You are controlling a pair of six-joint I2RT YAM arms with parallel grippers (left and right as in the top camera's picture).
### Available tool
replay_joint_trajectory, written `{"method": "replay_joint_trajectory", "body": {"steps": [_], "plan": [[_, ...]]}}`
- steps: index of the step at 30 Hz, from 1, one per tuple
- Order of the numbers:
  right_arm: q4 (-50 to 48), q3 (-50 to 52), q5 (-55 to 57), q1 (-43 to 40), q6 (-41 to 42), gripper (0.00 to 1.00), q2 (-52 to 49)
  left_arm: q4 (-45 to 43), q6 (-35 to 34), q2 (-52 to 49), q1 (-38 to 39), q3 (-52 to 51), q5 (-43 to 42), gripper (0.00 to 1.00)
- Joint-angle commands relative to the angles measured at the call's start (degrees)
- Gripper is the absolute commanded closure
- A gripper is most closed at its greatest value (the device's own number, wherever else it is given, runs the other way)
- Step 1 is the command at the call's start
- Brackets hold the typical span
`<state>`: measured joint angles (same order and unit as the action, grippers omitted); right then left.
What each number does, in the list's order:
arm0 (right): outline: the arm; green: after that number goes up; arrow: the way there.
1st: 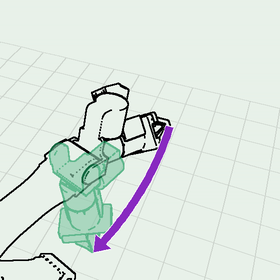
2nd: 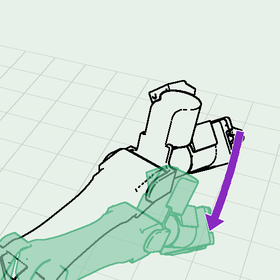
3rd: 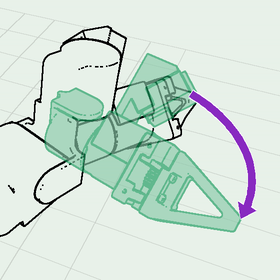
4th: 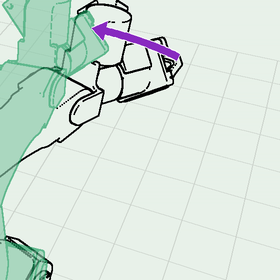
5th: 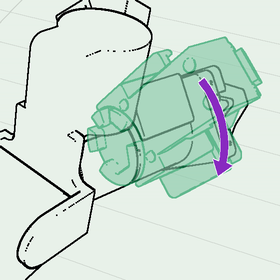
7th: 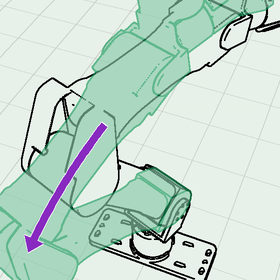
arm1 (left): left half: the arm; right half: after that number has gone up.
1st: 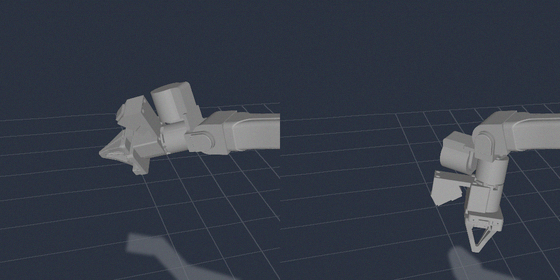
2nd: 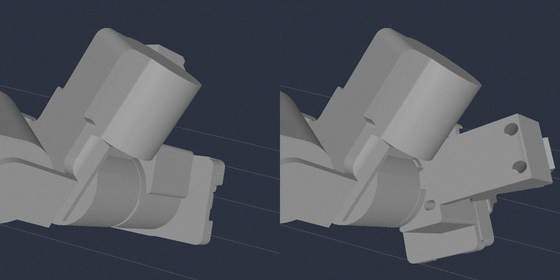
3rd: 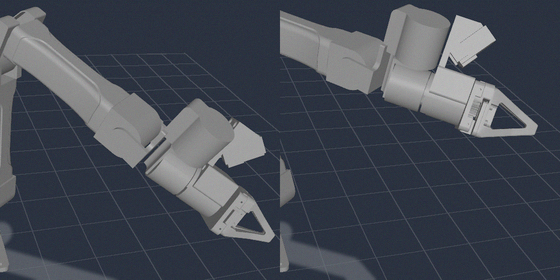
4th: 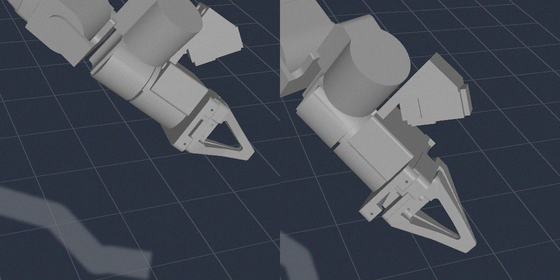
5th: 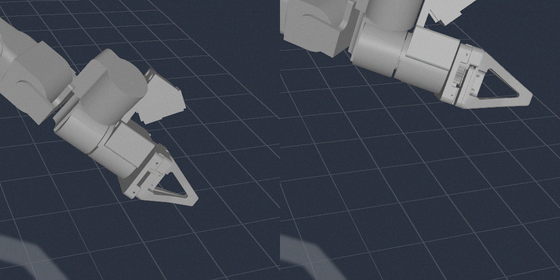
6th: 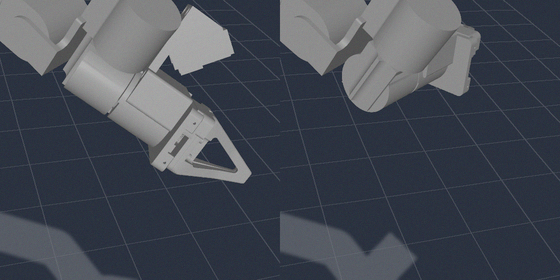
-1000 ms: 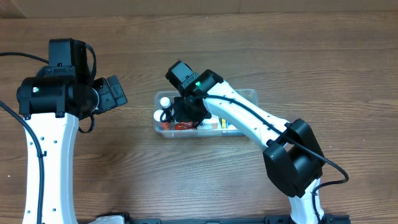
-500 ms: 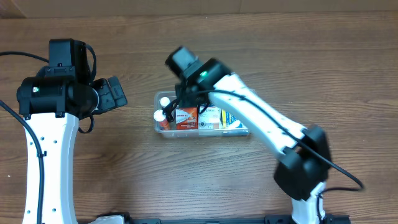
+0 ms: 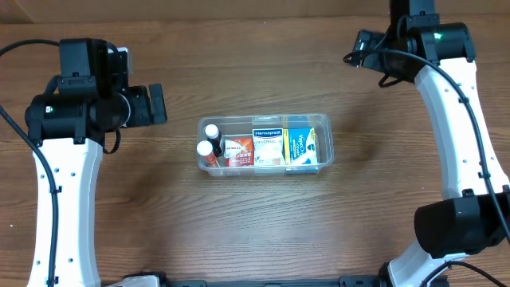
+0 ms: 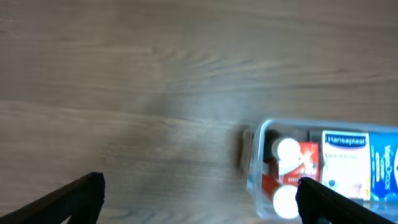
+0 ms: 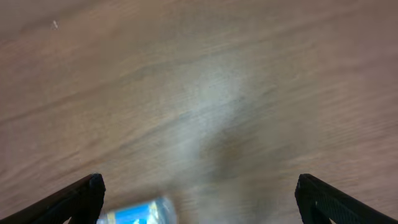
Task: Pack container
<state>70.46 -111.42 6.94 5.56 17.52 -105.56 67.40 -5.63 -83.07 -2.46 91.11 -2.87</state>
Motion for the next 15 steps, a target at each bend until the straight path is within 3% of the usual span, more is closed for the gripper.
{"method": "replay_joint_trajectory", "body": {"steps": [1,5,9,12,15], "plan": [[3.3,0.09,-0.52,-0.11,-0.76,0.0,1.16,2.21,2.36,2.27,-0.09,-0.81,-0.04,0.0],[1.68,4.61,-0.5,0.66,1.03,0.0,7.23,-2.6,2.84,15.58,-0.09,-12.17,0.26,0.0],[-9.29,28.0,-0.11,1.62,2.45,0.0,26.82,-4.26,2.12,35.89,-0.09,-28.46,0.33,0.0],[-15.98,46.62,0.11,1.62,2.45,0.0,41.64,-4.17,0.7,42.03,-0.09,-31.87,0.48,0.0],[-15.91,56.19,0.09,1.62,2.45,0.0,50.27,-4.26,0.7,41.99,-0.09,-31.87,0.33,0.0]]}}
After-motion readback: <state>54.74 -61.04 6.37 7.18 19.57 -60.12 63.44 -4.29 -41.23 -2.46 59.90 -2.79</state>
